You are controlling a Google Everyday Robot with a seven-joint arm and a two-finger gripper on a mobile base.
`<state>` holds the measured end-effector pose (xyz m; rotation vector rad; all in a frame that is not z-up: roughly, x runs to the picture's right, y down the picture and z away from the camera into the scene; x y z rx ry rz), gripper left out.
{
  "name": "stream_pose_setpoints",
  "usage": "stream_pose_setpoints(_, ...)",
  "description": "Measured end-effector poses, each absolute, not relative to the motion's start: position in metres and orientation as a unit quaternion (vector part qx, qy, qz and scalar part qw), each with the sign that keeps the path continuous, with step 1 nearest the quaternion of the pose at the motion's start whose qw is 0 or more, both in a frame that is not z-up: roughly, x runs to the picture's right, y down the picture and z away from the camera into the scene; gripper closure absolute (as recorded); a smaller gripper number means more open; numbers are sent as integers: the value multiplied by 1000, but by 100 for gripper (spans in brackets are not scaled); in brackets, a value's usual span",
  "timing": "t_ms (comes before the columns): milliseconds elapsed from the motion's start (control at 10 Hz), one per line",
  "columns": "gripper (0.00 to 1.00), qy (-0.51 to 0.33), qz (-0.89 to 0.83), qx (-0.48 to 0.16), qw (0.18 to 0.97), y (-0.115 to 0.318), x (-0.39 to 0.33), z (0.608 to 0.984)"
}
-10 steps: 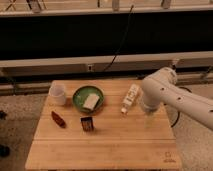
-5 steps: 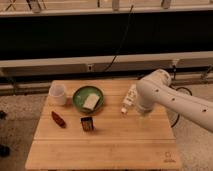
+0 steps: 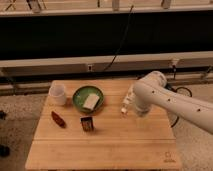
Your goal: Knock the eraser over
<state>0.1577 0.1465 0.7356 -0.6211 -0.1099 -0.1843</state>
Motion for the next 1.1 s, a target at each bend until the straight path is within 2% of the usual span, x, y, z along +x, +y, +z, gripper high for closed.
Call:
stream_pose_setpoints(200,23,-59,-103,-307,944,148,150,739)
stream_pose_setpoints(500,45,-63,-117,-309,942,149,145,741)
stream_pose_setpoints(600,49,-64,-122,-309,941,149,144,742)
stream_pose_setpoints(1000,88,-79,-151,-311,935,156,116,752)
stream_pose_setpoints(1100,95,-79,-158,-311,934,157,112,754)
